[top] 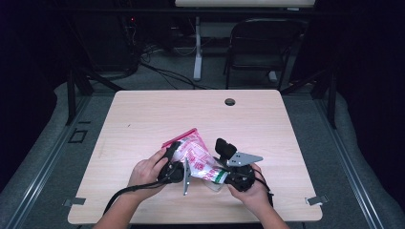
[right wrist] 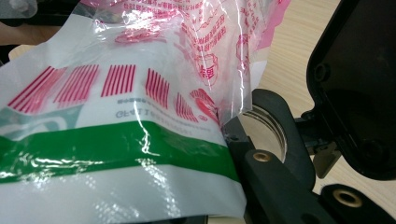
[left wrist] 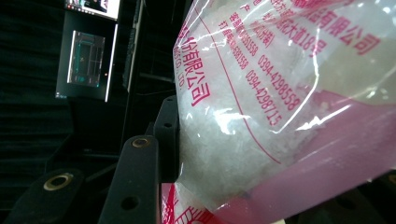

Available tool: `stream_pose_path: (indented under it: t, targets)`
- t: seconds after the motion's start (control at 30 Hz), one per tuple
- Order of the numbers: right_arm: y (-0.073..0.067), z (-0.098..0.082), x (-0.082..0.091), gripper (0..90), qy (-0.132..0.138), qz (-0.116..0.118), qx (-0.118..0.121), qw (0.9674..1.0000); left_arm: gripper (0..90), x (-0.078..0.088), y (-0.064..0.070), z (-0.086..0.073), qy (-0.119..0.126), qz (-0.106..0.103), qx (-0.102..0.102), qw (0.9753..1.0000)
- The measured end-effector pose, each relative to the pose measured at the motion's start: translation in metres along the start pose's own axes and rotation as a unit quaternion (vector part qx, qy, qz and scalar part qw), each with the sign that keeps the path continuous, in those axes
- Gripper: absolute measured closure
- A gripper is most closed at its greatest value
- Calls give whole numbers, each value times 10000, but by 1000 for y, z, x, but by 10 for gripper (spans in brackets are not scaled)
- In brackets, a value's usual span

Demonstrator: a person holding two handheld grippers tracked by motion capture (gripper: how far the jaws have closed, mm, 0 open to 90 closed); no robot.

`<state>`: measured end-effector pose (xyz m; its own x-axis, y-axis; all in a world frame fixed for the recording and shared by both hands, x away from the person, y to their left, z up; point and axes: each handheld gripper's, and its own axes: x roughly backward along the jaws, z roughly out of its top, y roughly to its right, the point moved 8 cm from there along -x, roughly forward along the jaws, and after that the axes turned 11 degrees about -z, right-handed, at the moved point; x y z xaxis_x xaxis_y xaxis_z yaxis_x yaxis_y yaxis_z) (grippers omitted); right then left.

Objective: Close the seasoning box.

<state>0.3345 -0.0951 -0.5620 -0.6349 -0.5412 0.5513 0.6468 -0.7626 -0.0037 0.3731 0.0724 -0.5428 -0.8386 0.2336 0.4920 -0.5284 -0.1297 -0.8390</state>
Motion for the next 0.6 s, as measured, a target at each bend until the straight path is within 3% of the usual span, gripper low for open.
stream_pose_path:
  t: [0.6]
  targets:
    - [2,-2,-2,900,-26,-49,-5,10000,634,2,-1,2,-8,85,-41,10000]
